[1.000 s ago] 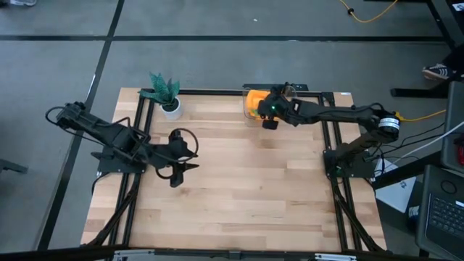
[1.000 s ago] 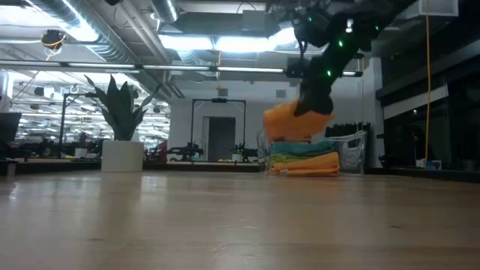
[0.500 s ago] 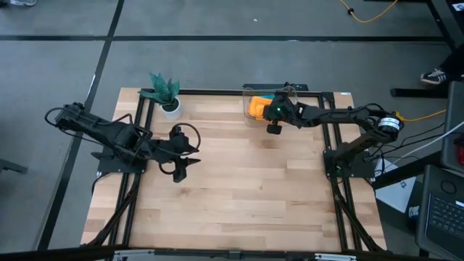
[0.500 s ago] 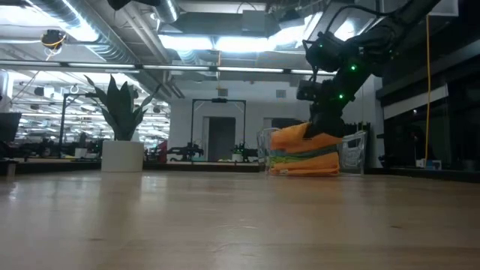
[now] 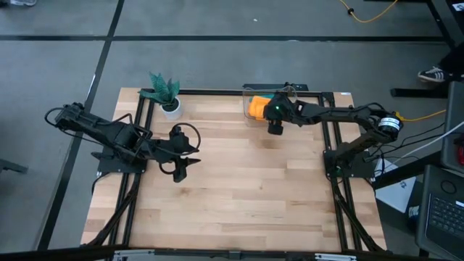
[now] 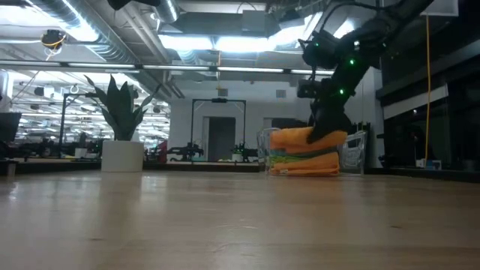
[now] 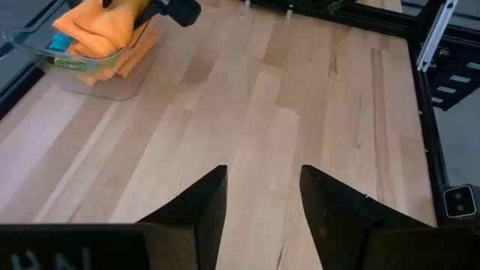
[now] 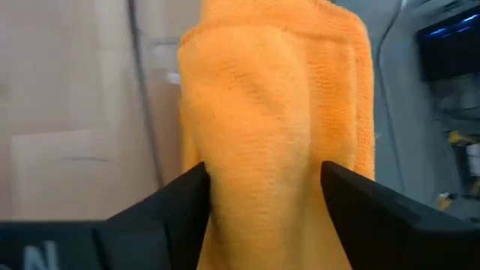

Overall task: Fold microfiber towels
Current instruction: Put the folded orange microfiber towel into the transparent bin

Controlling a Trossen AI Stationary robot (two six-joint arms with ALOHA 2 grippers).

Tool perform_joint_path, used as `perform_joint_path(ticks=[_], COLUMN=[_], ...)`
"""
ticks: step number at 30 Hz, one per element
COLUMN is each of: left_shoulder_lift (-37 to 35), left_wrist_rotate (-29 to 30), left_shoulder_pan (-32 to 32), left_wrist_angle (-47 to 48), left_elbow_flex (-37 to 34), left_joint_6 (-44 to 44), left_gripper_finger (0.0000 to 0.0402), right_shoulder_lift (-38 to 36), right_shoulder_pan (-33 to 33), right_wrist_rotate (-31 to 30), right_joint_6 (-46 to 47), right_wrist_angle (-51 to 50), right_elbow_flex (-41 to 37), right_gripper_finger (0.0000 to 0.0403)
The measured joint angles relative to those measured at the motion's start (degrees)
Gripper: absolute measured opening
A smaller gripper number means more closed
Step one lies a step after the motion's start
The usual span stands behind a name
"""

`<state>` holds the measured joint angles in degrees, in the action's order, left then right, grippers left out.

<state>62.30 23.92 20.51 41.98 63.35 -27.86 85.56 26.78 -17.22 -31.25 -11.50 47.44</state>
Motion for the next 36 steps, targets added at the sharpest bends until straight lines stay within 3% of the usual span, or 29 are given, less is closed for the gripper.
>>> perform_joint_path(ticks=[6,11,26,30,36], left_shoulder_lift=[0.0,0.0,0.0,0.0,0.0], left_wrist_rotate=[0.0,0.0,-0.01,0.0,0.0], left_shoulder_pan=[0.0,0.0,0.02,0.02,0.02], left_wrist_angle=[0.0,0.0,0.0,0.0,0.0], left_elbow_flex=[0.0,0.02,0.02,0.02,0.02], left_joint_6=[0.0,0.0,0.0,0.02,0.02], left_gripper_finger=[0.0162,0.0162,0.0162,0.0162,0.0162], right_shoulder_lift=[0.0,-0.11,-0.07,-0.06,-0.04], right_shoulder_pan=[-1.23,-1.08,6.08,8.27,9.41], right_wrist_rotate=[0.52,2.32,-0.4,0.61,0.05], right_joint_6=[4.13,5.78,9.55,11.52,11.7], right_wrist_angle=[-14.16,-15.38,-16.98,-16.51,-6.8], right_elbow_flex=[10.08,13.85,12.69,7.95,-0.07], right_gripper_finger=[0.0259,0.026,0.0261,0.0261,0.0261])
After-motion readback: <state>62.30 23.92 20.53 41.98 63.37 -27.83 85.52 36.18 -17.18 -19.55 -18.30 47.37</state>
